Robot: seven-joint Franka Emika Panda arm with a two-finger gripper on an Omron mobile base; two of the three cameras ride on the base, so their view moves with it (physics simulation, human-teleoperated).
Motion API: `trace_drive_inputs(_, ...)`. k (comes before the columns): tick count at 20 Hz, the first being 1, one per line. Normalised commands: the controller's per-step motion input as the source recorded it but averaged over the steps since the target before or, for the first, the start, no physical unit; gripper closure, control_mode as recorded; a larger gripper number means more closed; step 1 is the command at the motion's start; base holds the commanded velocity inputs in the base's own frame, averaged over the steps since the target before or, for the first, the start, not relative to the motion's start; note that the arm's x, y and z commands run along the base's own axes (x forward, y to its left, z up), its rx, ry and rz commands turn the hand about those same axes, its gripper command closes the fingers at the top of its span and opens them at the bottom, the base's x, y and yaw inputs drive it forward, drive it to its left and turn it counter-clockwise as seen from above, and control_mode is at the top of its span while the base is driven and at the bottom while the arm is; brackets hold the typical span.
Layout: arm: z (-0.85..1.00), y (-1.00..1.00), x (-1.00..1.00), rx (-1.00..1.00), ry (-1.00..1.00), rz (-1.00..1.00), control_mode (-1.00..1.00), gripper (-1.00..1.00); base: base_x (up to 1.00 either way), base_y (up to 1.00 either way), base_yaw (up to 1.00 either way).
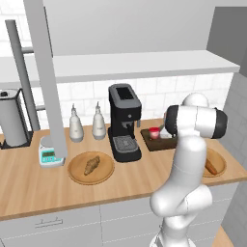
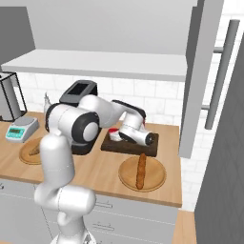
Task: From the different types of pastries on the counter, select a croissant and place it on the cutting board. Then retrieve a jar of jam from the cabinet and place it alongside the croissant on the cutting board.
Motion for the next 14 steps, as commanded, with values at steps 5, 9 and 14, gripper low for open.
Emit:
trace_drive_inputs(5,-0.01,0.0,0.0,0.0,0.0,0.0,-1.0,1.0,0.0,0.0,0.0)
trace_drive_inputs(9,-0.03,0.07,-0.03,0.0,-0.02,0.0,-1.0,-1.0,0.0,0.0,0.0)
trace_drive_inputs(14,0.0,-0.05,-0.24,0.0,-0.01,-0.01,-1.0,-1.0,0.0,0.0,0.0)
